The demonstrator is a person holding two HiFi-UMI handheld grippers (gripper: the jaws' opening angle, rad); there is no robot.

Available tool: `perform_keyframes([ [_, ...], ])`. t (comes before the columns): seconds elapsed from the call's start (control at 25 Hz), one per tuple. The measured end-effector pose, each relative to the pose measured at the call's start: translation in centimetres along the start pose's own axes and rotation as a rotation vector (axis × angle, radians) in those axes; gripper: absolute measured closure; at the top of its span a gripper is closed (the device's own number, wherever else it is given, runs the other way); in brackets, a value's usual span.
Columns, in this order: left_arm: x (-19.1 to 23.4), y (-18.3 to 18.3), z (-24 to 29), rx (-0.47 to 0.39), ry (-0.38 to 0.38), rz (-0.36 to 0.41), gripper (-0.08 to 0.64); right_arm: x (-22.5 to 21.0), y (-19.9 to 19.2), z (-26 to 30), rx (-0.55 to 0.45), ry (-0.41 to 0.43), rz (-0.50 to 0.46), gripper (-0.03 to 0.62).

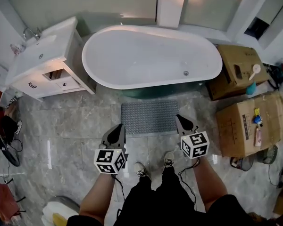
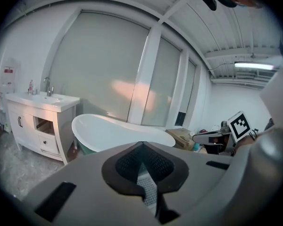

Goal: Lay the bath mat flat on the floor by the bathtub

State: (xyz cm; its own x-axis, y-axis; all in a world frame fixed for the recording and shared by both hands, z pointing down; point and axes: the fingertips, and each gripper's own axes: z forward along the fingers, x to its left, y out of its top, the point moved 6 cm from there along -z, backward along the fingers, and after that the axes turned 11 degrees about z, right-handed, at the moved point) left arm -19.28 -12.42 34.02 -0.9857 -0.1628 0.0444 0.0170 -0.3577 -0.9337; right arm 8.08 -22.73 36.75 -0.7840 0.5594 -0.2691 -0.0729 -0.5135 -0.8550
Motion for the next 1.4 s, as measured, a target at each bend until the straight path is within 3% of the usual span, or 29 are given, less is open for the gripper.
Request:
perform_keyframes([
  [0.28,-0.2,2.7,-4.9,-0.055,-0.049,0.038,0.543,5.4,2.8,-4.0,-0.065,0.004,-0.022,0.575],
  [0.56,0.4,1.9,-7.3,-0.045,-0.125,0.02,0.543,9.7,2.6,-6.2,-0.085,-0.018,-0.02,0.575],
  [0.84,-1.8,1.0,-8.0,-0.023,-0.187,0.04,0.543,9.8,1.3,-9.1,-0.091,-0.038,0.04,0.575],
  [1.08,-4.3,0.6,-8.8,-0.02,-0.193,0.051,0.543,9.1,-0.1,-12.5,-0.088,-0.041,0.053,0.575],
  [1.4,-12.3,0.5,-11.8,-0.012,-0.169,0.061,0.543,6.6,-2.2,-19.2,-0.114,-0.002,0.057,0.575],
])
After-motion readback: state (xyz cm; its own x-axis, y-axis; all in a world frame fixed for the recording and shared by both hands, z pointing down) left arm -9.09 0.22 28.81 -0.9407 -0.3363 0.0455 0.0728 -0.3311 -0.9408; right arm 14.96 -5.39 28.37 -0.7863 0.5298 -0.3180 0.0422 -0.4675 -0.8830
